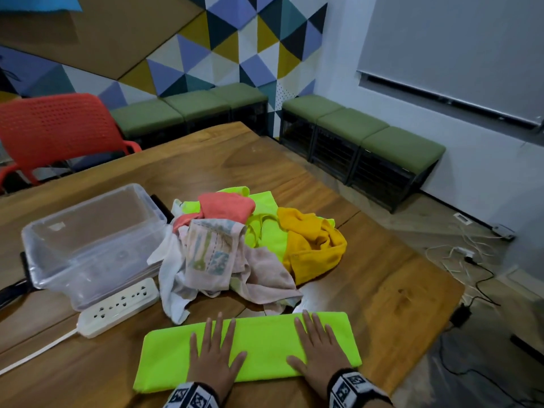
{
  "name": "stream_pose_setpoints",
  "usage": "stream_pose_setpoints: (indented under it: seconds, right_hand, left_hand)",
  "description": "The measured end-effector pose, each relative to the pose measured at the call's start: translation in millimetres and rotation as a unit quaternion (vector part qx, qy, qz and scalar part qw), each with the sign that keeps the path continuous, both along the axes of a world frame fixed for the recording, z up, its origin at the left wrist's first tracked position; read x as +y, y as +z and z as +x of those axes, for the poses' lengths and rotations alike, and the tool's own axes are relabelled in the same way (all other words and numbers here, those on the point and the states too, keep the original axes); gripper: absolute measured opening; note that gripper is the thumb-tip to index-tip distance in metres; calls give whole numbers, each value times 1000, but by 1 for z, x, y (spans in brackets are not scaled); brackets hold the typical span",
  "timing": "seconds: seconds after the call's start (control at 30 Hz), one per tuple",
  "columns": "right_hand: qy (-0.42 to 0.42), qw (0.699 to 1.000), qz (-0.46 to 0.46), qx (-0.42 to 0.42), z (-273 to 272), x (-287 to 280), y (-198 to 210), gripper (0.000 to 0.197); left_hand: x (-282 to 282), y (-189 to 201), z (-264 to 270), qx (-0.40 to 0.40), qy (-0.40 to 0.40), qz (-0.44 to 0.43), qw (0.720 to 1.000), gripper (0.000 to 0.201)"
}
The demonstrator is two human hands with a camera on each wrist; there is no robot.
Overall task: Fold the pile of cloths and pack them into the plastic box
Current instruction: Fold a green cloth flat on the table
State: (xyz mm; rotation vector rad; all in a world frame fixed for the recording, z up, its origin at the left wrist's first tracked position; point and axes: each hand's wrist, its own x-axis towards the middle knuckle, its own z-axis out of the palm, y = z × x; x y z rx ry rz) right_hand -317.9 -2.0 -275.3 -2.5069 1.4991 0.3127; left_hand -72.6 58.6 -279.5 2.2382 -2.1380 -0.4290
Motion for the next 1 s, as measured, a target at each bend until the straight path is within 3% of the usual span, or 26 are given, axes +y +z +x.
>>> stream_pose_setpoints:
  seconds: [0.17,0.37,0.47,0.57,0.63,0.7,0.77,0.83,0.9,1.0]
  right_hand:
    - [-26,1000,10,8,-48,-7,2,77]
    - [-47,998,-30,4,-72,-13,14,76]
    - [-47,997,-50,-18,-27,-10,24,73]
    - [10,997,-35,-63,56,-2,20,69]
    - [73,990,-78,-92,107,12,29,68]
    - [102,992,-30,-70,131,17,29,66]
    - [89,993,-48,-52,126,13,18,74]
    - [100,995,2,17,97,9,7,84]
    - [65,997,-18,29,56,-2,-8,79]
    - [-58,997,28,38,-5,-15,19,91]
  left_hand:
    - [14,1,23,12,94,-92,991,60]
    - [23,-3,41,24,165,-103,981,62]
    - [20,-1,39,14,181,-45,982,67]
    - [19,0,35,-1,184,-14,983,70]
    - [19,-1,36,-1,177,-10,984,70]
    - [17,-2,36,8,178,-12,984,70]
    - [16,-4,35,20,183,-3,983,70]
    - [15,-2,34,30,180,20,983,71]
    - [17,1,33,35,175,31,983,71]
    - [15,5,32,29,179,21,983,74]
